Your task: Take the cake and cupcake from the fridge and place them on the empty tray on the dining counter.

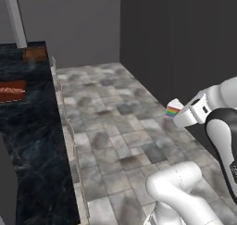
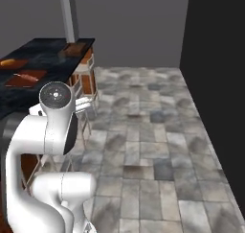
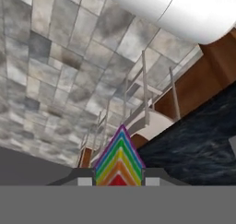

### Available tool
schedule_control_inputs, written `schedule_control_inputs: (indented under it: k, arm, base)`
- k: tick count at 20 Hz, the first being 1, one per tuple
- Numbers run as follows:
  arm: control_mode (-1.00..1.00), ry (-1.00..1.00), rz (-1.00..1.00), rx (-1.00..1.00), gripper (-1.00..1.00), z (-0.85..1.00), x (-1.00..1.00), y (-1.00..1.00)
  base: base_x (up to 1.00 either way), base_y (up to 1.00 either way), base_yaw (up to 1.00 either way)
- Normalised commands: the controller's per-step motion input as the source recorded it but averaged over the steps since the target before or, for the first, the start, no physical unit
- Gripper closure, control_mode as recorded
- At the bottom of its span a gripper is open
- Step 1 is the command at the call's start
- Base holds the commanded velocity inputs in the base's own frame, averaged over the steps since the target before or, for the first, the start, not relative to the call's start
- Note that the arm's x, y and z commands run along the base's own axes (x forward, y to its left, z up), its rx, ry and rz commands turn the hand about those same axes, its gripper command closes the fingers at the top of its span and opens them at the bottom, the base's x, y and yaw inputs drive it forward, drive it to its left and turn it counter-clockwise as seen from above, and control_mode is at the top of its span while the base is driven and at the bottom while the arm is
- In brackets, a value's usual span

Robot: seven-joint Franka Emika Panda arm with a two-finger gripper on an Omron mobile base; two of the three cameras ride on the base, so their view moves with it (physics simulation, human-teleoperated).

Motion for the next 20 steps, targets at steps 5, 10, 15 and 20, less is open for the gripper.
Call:
schedule_control_inputs:
  k: [5, 10, 15, 20]
  arm:
    - [1.00, 0.00, 0.00, 0.00, 1.00, 0.00, 0.00, 0.00]
    - [1.00, 0.00, 0.00, 0.00, 1.00, 0.00, 0.00, 0.00]
    - [1.00, 0.00, 0.00, 0.00, 1.00, 0.00, 0.00, 0.00]
    - [1.00, 0.00, 0.00, 0.00, 1.00, 0.00, 0.00, 0.00]
  base:
    - [0.61, -0.33, 0.22]
    - [0.55, -0.33, 0.23]
    - [0.52, -0.33, 0.23]
    - [0.54, -0.29, 0.22]
